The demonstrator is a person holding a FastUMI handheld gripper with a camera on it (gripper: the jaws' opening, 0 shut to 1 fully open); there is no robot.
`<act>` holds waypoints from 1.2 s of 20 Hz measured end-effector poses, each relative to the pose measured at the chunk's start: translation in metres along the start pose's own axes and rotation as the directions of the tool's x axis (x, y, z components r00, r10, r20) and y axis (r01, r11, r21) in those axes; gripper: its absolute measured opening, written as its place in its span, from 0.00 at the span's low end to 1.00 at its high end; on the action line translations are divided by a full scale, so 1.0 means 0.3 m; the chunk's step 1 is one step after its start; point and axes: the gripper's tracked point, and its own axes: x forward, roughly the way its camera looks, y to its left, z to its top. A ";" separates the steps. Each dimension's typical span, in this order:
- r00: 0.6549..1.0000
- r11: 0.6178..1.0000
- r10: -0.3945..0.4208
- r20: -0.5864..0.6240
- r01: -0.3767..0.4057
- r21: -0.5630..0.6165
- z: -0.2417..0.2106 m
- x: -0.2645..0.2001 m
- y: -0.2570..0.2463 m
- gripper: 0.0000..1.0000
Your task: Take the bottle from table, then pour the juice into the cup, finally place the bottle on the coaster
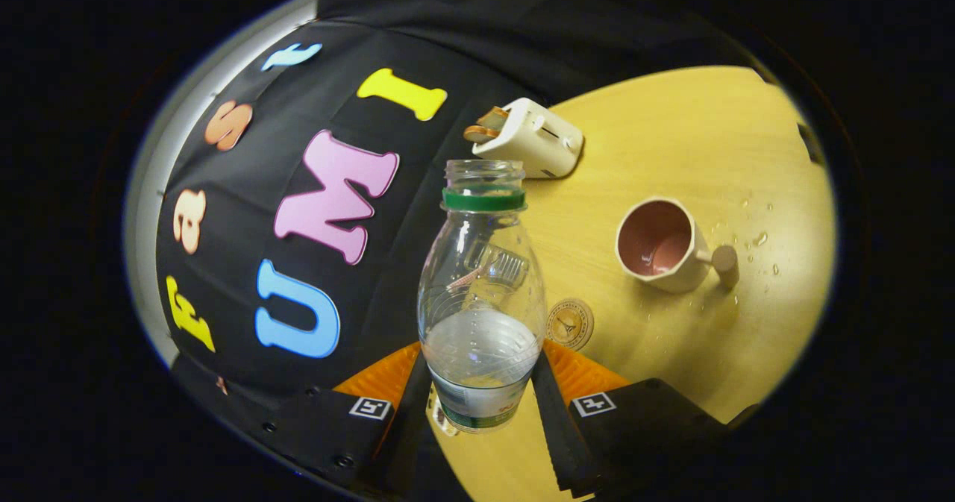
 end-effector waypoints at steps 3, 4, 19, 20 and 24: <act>1.000 0.977 0.007 0.030 -0.001 -0.214 -0.050 0.003 -0.007 0.72; 0.999 0.958 0.011 0.036 0.000 -0.287 -0.067 0.009 -0.015 0.72; 0.986 0.556 0.040 0.163 0.114 -0.823 -0.123 0.390 -0.005 0.73; 0.984 0.555 0.042 0.172 0.120 -0.823 -0.113 0.417 -0.011 0.73; 0.980 0.537 0.035 0.194 0.145 -0.831 -0.092 0.512 -0.047 0.73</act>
